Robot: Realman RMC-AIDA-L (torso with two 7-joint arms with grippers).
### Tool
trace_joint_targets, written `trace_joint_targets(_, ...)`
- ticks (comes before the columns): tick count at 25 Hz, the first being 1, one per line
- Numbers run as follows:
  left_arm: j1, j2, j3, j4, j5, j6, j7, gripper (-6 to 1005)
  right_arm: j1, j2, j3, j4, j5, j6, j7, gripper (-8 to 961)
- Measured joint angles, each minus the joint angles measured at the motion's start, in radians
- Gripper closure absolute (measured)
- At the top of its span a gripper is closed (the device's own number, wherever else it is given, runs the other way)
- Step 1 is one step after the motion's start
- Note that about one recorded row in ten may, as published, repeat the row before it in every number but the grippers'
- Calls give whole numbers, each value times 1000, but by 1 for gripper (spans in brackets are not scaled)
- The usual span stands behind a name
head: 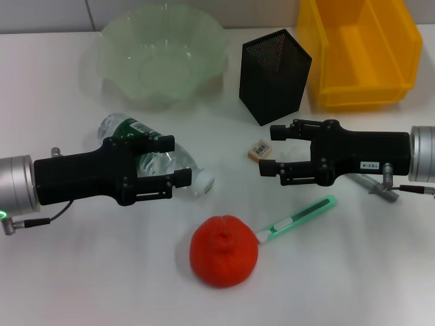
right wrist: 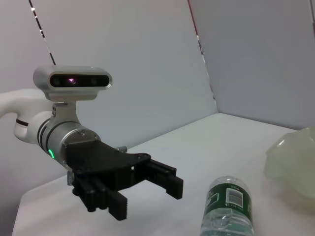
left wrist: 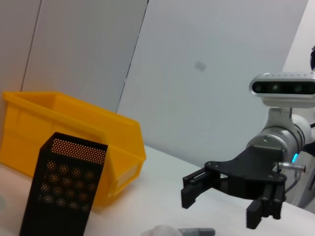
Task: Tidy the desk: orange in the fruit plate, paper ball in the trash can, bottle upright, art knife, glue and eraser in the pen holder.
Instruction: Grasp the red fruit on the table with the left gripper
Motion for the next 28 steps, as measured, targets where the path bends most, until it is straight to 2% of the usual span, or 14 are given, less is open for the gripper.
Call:
trace_joint_targets(4,-4,1,-1,3,0,38,-6,210,-6,-1,1,-3,3,-8,7,121)
trace_joint_targets(12,-42,-22,17,5,119,31,-46,212,-11,-17,3,-5,5,-14,37,121)
trace_joint_targets(16,-43,-33,12,7,129,36,-49,214,-8,-23,4,-5,7,-27,44,121)
trace_joint_targets(20,-42,-35,10,8,128,39,-51,215,3,-26,4,-5,8,-22,52,122)
trace_joint_targets(28,-39,-38,42,9,130,63,-45,218,1,-48,37,-8,8,-30,75,122)
